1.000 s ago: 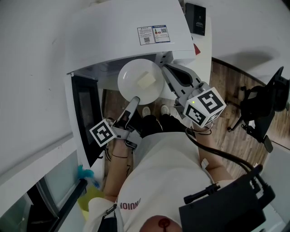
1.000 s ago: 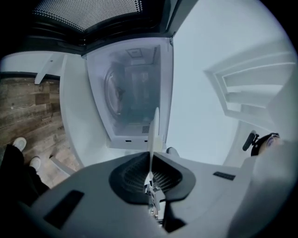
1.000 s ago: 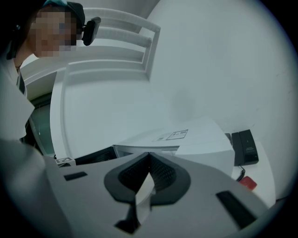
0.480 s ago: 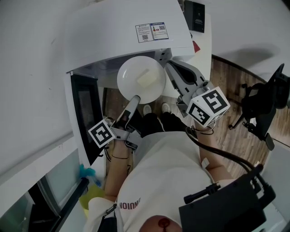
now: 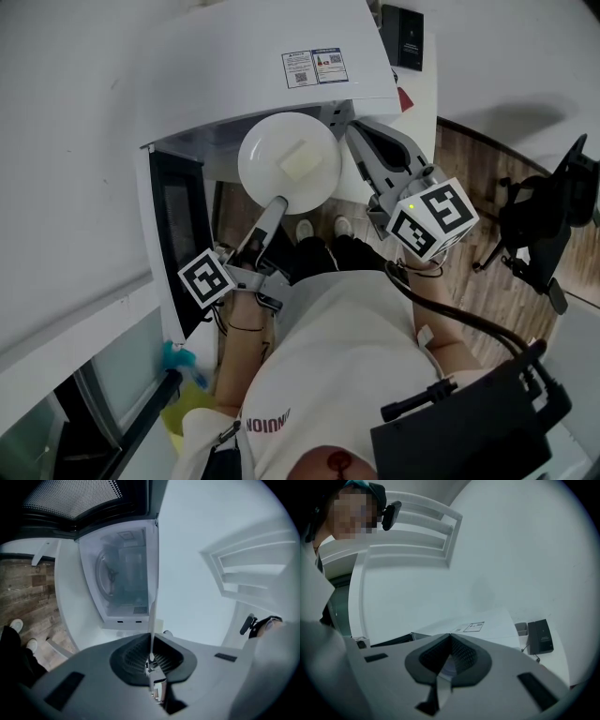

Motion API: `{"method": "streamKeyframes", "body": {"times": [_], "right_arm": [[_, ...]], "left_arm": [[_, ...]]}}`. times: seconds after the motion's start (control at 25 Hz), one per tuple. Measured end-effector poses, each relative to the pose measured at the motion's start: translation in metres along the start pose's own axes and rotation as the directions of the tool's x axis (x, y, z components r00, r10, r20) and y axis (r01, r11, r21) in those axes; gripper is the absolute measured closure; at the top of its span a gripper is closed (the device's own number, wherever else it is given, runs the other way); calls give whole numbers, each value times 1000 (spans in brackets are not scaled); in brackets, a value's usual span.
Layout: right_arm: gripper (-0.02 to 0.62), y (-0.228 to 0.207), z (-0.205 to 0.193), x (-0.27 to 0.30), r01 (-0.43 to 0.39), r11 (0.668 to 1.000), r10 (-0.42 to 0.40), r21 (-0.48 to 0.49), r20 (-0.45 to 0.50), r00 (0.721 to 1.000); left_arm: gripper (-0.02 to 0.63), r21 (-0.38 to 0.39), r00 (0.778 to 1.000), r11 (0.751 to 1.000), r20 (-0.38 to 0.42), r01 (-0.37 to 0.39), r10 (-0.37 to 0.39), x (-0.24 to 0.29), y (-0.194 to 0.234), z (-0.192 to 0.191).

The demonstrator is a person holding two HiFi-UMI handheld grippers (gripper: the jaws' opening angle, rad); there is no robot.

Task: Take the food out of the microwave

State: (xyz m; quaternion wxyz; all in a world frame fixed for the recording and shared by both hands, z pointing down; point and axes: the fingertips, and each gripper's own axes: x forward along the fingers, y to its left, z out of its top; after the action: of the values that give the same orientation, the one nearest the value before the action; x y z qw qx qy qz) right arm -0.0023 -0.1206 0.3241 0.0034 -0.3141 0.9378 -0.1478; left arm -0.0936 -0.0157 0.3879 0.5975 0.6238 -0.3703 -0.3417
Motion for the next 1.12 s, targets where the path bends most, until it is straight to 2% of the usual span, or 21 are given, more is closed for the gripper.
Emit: {"method": "streamKeyframes", "body": {"times": [1.12], "right_arm": [[574, 4, 4, 6, -15, 1000, 15, -6, -4, 1000]], "left_arm": [[581, 1, 1000, 1000, 14, 13, -13, 0, -13, 6]]}}
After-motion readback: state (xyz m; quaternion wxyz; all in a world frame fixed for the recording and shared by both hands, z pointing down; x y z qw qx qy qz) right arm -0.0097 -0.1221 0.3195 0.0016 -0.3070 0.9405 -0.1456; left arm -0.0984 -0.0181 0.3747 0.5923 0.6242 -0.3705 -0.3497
